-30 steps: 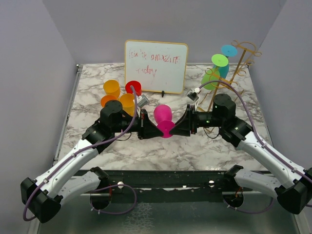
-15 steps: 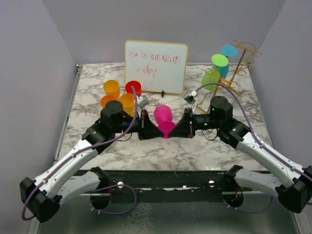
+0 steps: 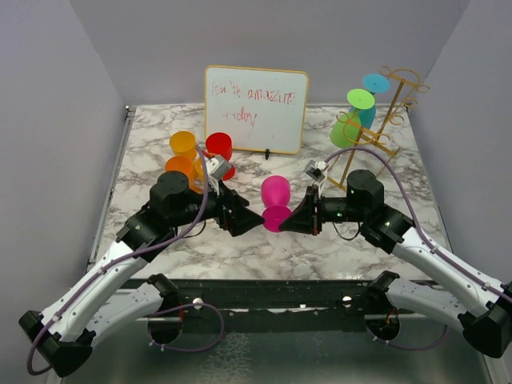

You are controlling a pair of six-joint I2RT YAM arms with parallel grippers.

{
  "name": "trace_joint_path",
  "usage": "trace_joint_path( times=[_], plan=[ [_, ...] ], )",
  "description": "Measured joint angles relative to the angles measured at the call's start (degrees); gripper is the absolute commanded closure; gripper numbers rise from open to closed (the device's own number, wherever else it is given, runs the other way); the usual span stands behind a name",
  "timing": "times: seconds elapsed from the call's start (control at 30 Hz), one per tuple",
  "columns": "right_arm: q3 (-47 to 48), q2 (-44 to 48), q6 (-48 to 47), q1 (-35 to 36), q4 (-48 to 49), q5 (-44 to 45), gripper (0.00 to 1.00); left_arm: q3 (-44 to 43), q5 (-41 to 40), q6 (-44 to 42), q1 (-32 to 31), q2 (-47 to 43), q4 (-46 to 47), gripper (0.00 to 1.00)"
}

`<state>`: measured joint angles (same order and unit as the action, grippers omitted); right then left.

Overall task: Take the wine glass off the wine glass rack
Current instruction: Place the wine glass at the center of the board.

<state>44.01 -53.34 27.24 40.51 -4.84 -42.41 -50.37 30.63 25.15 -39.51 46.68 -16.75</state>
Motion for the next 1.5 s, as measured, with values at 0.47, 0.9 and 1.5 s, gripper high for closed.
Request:
trace_joint_path(
  times=[0.47, 0.9, 1.5],
  plan=[
    [-5.0, -0.1, -23.9, 17.1, -5.9, 20.1, 0.99, -6.7, -22.7, -1.3, 0.0, -2.3, -11.4, 0.01],
    [-13.2, -0.4, -54.1, 35.3, 2.4, 39.0, 0.99, -9.3, -25.3, -3.2, 0.0, 1.5, -15.5, 0.01],
    [-20.2, 5.4, -78.3, 36.1, 8.3, 43.0, 0.99, -16.6, 3.6, -15.8, 0.0, 10.4, -21.6, 0.26]
  ],
)
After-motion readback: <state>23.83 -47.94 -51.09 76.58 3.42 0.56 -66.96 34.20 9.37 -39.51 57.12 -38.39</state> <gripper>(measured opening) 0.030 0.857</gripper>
